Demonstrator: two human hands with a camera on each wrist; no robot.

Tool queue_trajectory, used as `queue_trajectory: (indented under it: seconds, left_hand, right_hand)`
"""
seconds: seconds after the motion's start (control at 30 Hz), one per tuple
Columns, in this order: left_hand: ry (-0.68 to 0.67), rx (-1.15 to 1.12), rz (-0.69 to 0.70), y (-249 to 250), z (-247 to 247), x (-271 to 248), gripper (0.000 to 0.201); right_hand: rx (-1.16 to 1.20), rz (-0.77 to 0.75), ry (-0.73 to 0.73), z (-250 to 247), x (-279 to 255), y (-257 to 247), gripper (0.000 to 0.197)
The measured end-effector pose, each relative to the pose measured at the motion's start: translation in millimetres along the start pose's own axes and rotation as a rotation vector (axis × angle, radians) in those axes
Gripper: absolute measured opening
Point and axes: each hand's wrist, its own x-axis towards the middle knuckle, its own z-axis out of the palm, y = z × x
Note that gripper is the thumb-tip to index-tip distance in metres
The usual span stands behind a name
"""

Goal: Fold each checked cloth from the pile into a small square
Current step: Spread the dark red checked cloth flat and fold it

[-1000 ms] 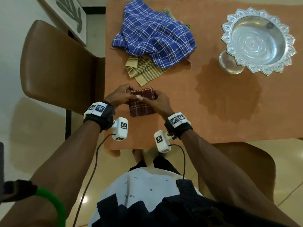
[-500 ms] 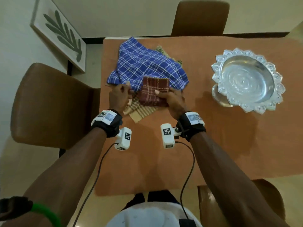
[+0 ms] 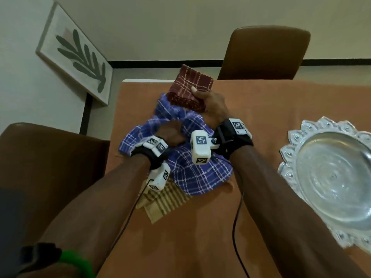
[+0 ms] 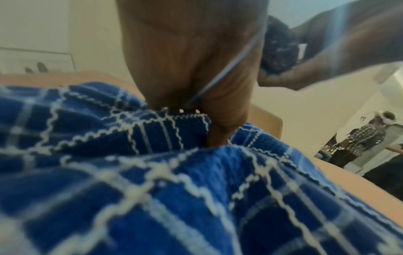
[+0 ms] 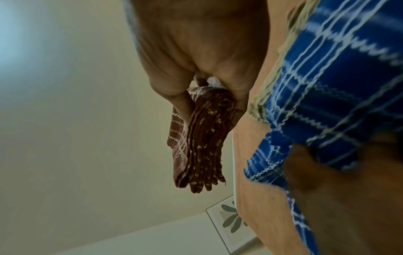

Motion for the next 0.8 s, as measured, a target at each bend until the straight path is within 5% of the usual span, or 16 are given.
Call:
queue_trajectory:
  seconds: [0.07,0.17,0.27,0.4,0.47,0.53,0.67,0.8]
  left_hand:
    - [-0.027,-0.244,0.103,6.6,7.0,-11.1,0.05]
    - [-0.046,-0.544,0.286,-0.4,1.5,-27.6,0.059]
    - [0.139,-0.637,-0.008,-31.4,-12.0,-32.5,0.039]
    - [0.637,-0.181,-0.344,-107.3,-21.3,-20.5,0.026]
    - [0.589,-0.033,-0.454,-134.0,-28.7,-12.1,0.036]
    - [0.538,-0.011,-0.531,-154.8,-36.7,-1.9,0.039]
    - [0.476,-0.113,-0.526,-182.8,-57.7,34.8,0.031]
    - [0.512,-0.166,-0.528,-193.2,-80.9,69.1,0.044]
  right_hand:
    - [-0.062,0.009,-0.045,22.6,18.8,0.3,0.035]
    - [-0.179,0.052,-0.12,63.1,50.9,10.4,0.035]
    - [-0.323,0.118,-0.139,91.6,85.5,26.8,0.04]
    - [-0.498,0.17,-0.175,114.7,130.6,57.5,0.02]
    - [-0.507,0.188,-0.197,120.4,140.1,71.4,0.006]
    - [-0.493,0.195,-0.155,121.0,143.6,80.3,0.017]
    - [-0.41,0.209,-0.196,118.1,129.1,74.5,0.018]
    - [-0.358,0.147,-0.249,115.0,130.6,78.2,0.024]
